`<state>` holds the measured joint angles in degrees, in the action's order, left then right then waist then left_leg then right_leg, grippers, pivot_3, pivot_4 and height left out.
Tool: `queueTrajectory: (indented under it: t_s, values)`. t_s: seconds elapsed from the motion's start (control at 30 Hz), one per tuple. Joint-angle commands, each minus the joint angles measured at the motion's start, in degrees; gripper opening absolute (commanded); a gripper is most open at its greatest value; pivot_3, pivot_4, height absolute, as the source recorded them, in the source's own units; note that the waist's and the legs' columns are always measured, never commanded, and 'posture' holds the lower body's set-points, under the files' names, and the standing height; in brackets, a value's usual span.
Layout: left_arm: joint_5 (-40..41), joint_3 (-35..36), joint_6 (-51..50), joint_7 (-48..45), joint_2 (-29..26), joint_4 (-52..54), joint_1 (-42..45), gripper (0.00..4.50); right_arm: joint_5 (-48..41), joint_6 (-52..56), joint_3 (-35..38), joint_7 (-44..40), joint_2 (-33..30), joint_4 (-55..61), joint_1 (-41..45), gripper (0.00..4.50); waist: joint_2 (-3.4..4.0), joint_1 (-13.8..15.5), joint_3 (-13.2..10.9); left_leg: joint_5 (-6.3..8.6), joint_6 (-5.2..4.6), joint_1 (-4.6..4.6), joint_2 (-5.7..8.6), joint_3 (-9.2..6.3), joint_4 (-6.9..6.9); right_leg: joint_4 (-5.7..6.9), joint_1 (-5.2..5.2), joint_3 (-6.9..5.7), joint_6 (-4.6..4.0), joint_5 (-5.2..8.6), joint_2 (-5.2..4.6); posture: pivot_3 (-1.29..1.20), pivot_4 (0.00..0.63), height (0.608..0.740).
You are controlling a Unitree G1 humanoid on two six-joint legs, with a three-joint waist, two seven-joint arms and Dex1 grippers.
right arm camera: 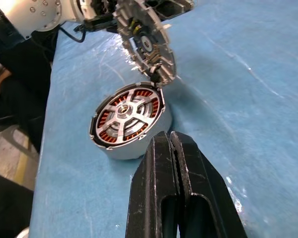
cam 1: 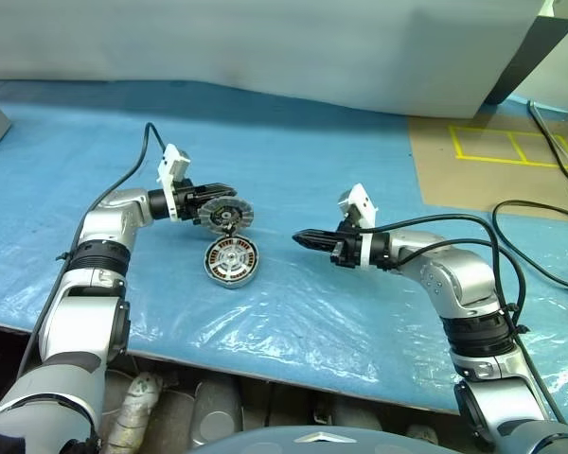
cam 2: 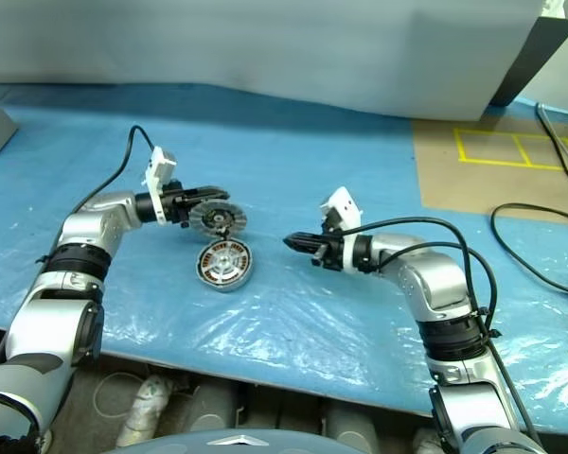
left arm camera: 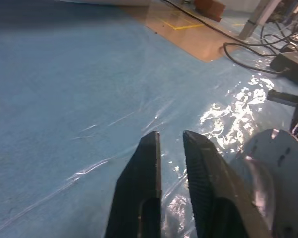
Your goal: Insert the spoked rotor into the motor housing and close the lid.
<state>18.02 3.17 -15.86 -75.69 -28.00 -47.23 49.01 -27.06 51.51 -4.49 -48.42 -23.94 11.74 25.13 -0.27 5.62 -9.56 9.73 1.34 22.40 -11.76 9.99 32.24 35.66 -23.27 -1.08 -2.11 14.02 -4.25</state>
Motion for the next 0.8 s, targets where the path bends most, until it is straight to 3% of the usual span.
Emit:
queueTrajectory:
  t_s: [0.03,0.27,0.53,0.8]
  values:
    - [-0.70,-1.93,1.09,-3.51,-0.08,3.42,0.85,0.01,-1.05,-0.12,0.64,1.40,-0.72,3.12,-1.12,0.00,0.00,0.12,0.00,0.00,0.00,0.00,-0.01,0.00,-0.01,-0.01,0.00,0.00,0.00,0.00,-0.01,0.00,0.150,0.740]
    - [-1.97,-5.14,2.99,-7.23,-0.12,7.39,1.67,0.01,-1.03,-0.51,-0.73,2.33,-1.96,3.61,-0.24,0.00,0.00,0.21,-0.01,0.00,0.00,0.04,-0.01,-0.01,-0.02,-0.06,0.00,-0.02,0.01,0.00,-0.04,0.00,0.150,0.740]
    - [-2.63,-11.38,3.27,-12.69,-1.27,21.53,-6.47,0.01,-1.26,-0.57,-0.97,2.66,-2.20,3.14,0.26,0.00,0.02,-0.08,-0.02,0.00,0.00,0.03,-0.02,-0.01,-0.08,-0.08,-0.01,-0.02,0.00,0.00,-0.03,0.00,0.150,0.740]
    - [-5.97,-13.88,7.74,-13.85,-3.92,19.57,-8.51,0.01,-0.60,-1.01,-1.20,3.78,-1.92,2.43,0.22,0.00,0.03,-0.05,-0.02,0.00,0.00,0.02,-0.01,-0.01,-0.04,-0.07,-0.01,-0.01,0.00,0.00,-0.04,0.00,0.150,0.740]
